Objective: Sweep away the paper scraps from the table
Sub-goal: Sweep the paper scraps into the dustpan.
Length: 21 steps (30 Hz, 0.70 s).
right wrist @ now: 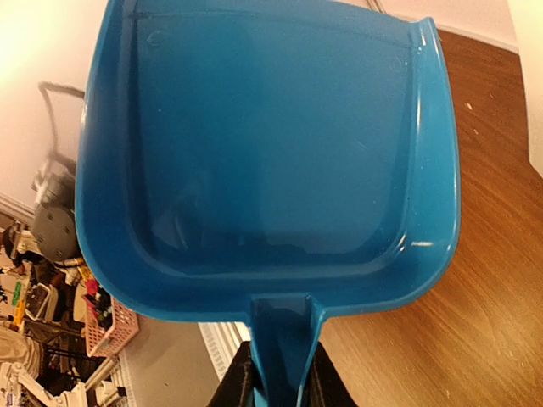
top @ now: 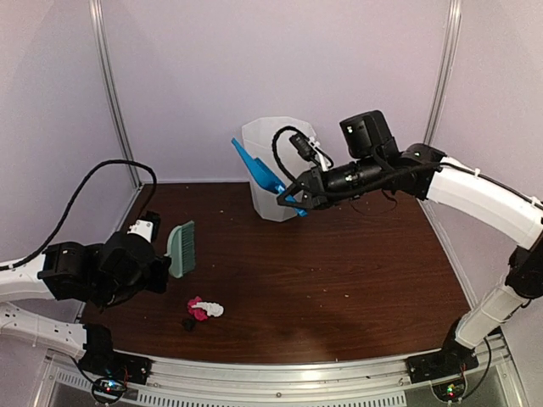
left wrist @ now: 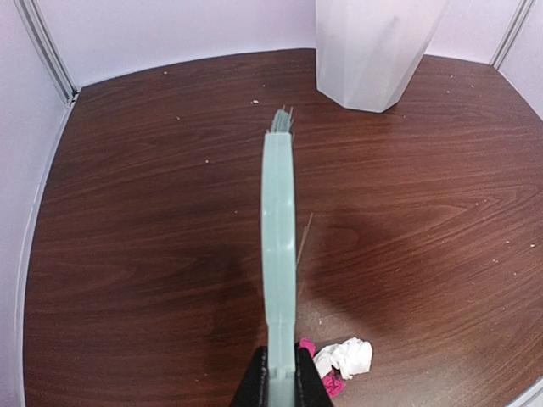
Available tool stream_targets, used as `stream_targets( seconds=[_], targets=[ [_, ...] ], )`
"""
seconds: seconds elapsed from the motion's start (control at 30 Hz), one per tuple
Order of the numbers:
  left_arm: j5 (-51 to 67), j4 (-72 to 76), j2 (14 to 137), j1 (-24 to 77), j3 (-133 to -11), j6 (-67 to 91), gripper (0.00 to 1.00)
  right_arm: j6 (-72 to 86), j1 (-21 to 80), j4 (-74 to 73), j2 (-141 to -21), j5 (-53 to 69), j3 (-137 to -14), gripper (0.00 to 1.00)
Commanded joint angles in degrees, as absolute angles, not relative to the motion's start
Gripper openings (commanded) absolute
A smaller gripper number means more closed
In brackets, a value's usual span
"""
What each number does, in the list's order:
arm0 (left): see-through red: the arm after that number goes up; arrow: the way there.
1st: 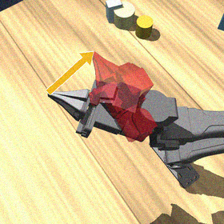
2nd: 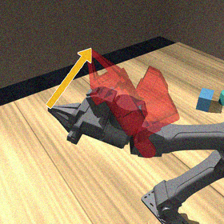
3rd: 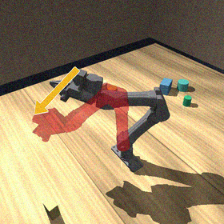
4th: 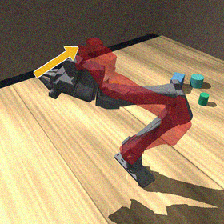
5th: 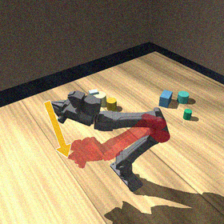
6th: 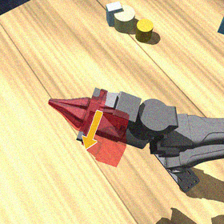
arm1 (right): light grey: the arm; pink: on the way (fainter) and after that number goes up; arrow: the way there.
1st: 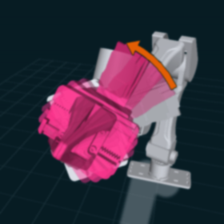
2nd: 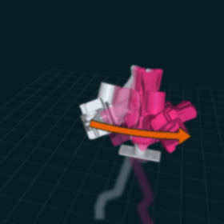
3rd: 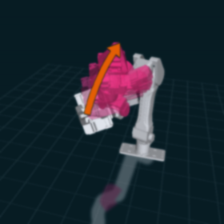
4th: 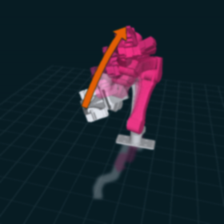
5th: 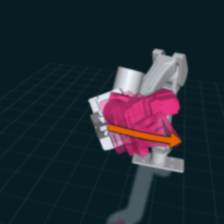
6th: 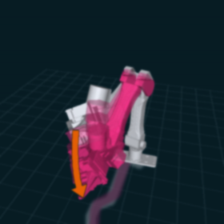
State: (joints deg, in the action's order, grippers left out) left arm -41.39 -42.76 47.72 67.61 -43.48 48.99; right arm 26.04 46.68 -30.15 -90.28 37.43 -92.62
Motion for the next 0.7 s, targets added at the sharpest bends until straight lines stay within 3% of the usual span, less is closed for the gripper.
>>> stream_targets(
  seconds=[0.0,0.4,0.67],
  targets=[
    [-40.58,-45.13,47.84,67.92,-46.12,50.87,0.00,20.06,48.05,-34.11,-83.39,26.41,-82.06,0.00],
    [-37.04,-64.25,54.74,67.94,-58.29,56.37,0.00,23.62,61.56,-35.73,-73.87,7.11,-59.91,0.00],
    [-33.65,-71.64,58.06,67.94,-56.35,62.50,0.00,27.54,67.59,-37.44,-71.28,0.27,-53.06,0.00]
  ],
)
